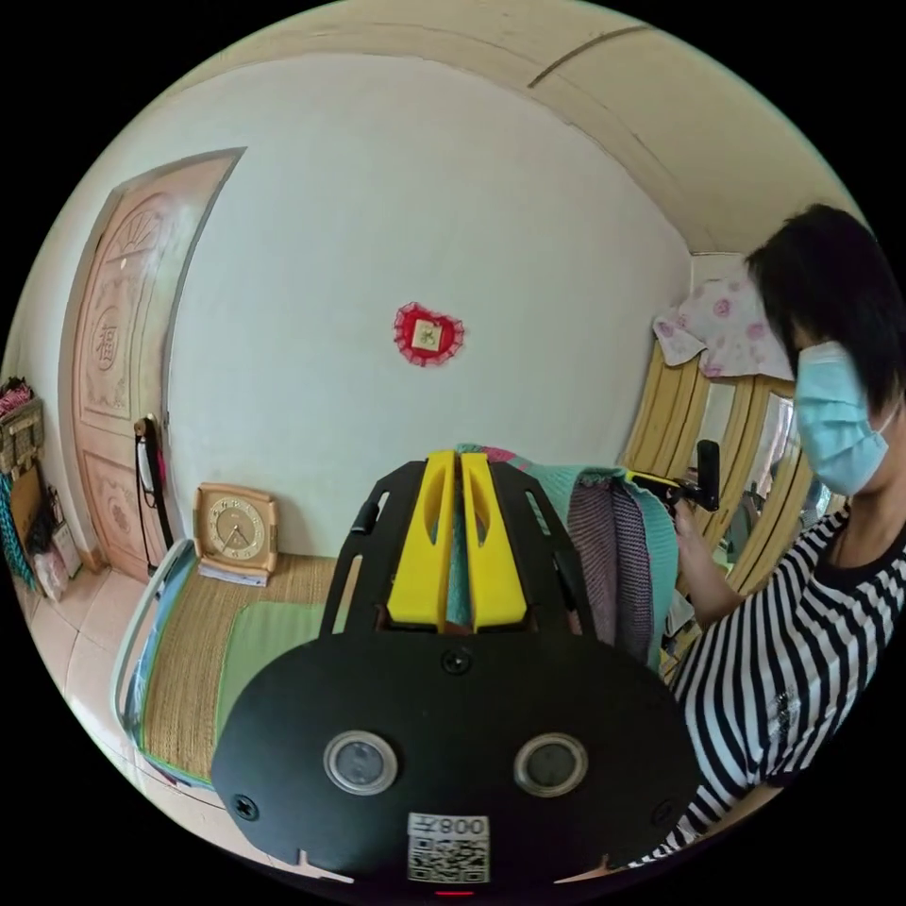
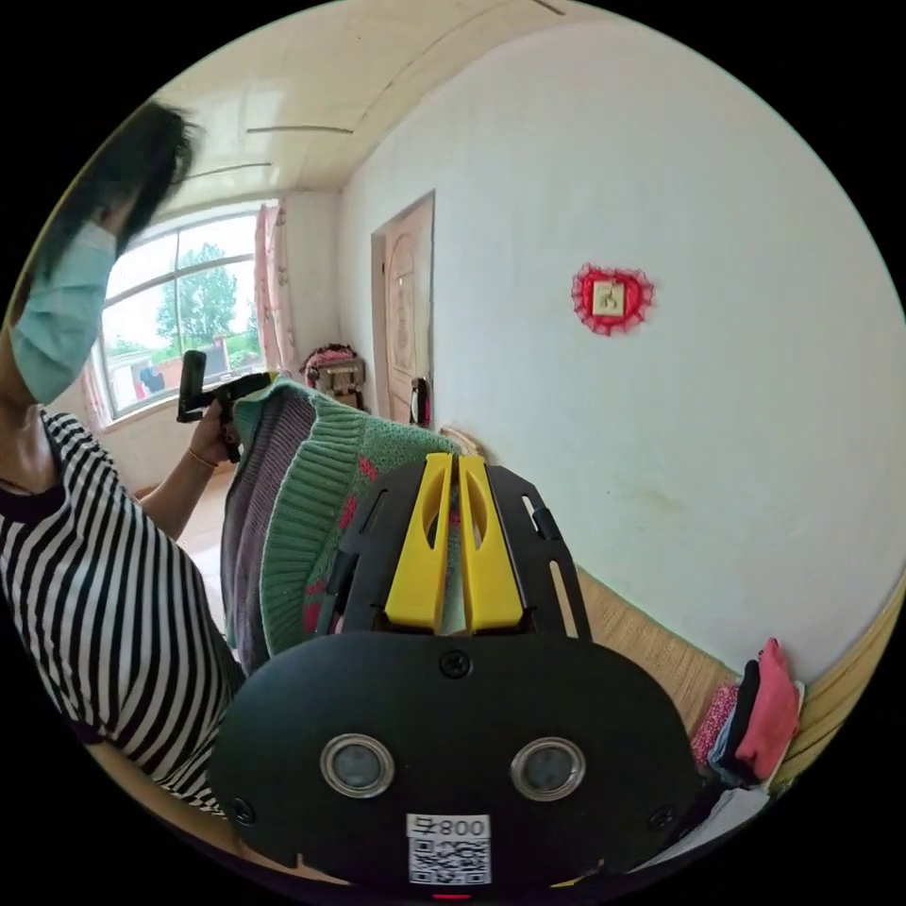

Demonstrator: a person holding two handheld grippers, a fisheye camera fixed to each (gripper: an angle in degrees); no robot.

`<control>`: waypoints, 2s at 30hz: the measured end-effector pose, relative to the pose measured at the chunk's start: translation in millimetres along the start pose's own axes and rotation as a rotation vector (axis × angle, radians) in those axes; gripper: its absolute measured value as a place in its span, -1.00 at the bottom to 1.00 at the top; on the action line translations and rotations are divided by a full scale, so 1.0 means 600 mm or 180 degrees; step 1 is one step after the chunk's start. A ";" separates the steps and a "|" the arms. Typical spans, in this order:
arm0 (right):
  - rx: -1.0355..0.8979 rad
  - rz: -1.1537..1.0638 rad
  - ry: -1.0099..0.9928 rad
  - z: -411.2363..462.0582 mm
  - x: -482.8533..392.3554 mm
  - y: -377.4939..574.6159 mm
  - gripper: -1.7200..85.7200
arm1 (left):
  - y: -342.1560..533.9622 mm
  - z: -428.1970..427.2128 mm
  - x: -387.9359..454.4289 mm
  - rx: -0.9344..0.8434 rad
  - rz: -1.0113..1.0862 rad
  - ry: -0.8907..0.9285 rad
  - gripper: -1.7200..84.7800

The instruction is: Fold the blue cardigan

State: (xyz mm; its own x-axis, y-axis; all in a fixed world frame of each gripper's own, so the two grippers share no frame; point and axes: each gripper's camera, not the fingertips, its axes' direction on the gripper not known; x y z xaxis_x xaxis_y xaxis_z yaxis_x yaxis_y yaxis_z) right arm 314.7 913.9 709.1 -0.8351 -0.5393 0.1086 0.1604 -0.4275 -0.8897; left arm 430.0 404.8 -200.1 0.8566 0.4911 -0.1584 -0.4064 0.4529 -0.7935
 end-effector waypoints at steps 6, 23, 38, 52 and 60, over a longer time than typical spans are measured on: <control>-0.1111 0.0473 -0.0007 0.285 0.188 0.020 -0.96 | 0.007 0.220 -0.193 -0.0794 -0.0469 -0.0094 -0.93; -0.3152 0.3490 -0.0036 0.661 0.532 0.640 -0.97 | 0.460 0.557 -0.586 -0.4099 -0.2508 -0.0464 -0.88; -0.3327 0.4189 -0.0458 0.769 0.636 0.902 -0.97 | 0.578 0.759 -0.697 -0.4778 -0.2594 -0.0719 -0.89; -0.3213 0.4201 -0.0630 0.850 0.728 0.975 -0.97 | 0.606 0.881 -0.730 -0.4729 -0.2544 -0.0601 -0.93; -0.2996 0.4208 -0.0619 0.856 0.775 0.993 -0.97 | 0.512 0.881 -0.774 -0.4321 -0.1995 -0.1008 -0.95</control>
State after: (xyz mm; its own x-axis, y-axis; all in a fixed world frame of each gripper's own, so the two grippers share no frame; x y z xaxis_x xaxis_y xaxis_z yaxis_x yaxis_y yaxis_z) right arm 291.9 35.7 457.4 -0.2985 -0.2589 -0.9186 0.2490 0.9080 -0.3369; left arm -260.9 709.2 -59.8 0.6016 0.6997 0.3855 0.7243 -0.2742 -0.6326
